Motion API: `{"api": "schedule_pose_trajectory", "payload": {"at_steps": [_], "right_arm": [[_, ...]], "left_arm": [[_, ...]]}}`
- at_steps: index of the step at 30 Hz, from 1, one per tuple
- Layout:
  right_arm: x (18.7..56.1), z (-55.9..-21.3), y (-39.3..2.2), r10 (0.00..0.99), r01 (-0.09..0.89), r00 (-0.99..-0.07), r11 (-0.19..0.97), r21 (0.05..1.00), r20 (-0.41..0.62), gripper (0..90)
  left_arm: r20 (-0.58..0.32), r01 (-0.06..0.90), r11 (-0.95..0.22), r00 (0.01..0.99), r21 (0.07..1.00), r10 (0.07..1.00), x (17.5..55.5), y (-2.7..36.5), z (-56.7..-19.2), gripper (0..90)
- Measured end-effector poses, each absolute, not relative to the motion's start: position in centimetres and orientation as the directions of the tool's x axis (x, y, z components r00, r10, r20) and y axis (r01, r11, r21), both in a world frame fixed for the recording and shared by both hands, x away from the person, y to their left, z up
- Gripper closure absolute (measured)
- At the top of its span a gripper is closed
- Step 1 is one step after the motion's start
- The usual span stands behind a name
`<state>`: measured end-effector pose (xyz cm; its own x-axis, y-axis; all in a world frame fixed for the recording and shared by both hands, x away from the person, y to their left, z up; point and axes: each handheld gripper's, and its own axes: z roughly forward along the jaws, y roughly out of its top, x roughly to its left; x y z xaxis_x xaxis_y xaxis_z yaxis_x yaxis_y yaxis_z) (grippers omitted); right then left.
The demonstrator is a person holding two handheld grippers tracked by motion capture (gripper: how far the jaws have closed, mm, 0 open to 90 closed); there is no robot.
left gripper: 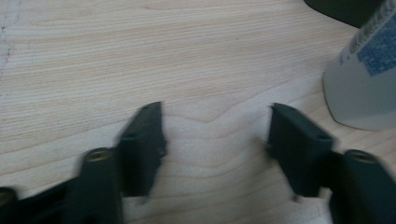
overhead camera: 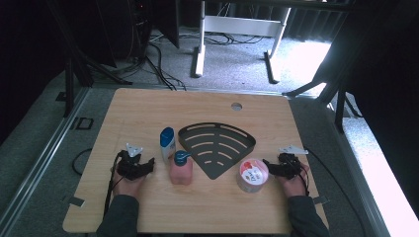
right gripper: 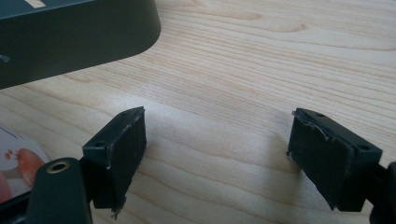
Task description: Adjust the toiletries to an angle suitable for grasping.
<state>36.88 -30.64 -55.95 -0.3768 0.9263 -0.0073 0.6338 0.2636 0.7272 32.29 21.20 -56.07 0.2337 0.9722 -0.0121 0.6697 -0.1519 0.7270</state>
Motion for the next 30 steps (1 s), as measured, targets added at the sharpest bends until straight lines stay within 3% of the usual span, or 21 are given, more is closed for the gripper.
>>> {"api": "schedule_pose_trajectory", "payload": {"at_steps": [1,5,9,12,19,22,30], "right_arm": [[36.9,-55.9,-30.6,0.926,0.634,-0.377,0.263,0.727,-0.007,18.9],[36.9,-55.9,-30.6,0.926,0.634,-0.377,0.264,0.727,-0.007,18.9],[36.9,-55.9,-30.6,0.926,0.633,-0.378,0.264,0.727,-0.007,18.9],[36.9,-55.9,-30.6,0.925,0.633,-0.379,0.265,0.727,-0.007,18.9],[36.9,-55.9,-30.6,0.924,0.632,-0.382,0.266,0.728,-0.006,18.9],[36.9,-56.0,-30.6,0.924,0.632,-0.383,0.267,0.728,-0.006,18.8],[36.9,-55.9,-30.6,0.922,0.632,-0.387,0.269,0.727,-0.005,18.8]], "left_arm": [[-0.014,0.673,-0.145,0.226,0.725,0.974,32.3,21.3,-56.0,51.0],[-0.029,0.682,-0.137,0.226,0.718,0.974,32.2,21.6,-55.8,56.6],[-0.068,0.674,-0.128,0.256,0.728,0.964,31.9,21.9,-55.4,76.3],[-0.15,0.672,-0.086,0.286,0.736,0.946,31.7,22.2,-55.1,89.5],[-0.165,0.655,-0.097,0.327,0.749,0.931,31.3,22.0,-54.5,90.0],[-0.214,0.644,-0.073,0.356,0.762,0.909,30.8,21.9,-54.1,90.0],[-0.146,0.591,-0.156,0.431,0.791,0.89,29.4,20.4,-52.9,89.9]]}}
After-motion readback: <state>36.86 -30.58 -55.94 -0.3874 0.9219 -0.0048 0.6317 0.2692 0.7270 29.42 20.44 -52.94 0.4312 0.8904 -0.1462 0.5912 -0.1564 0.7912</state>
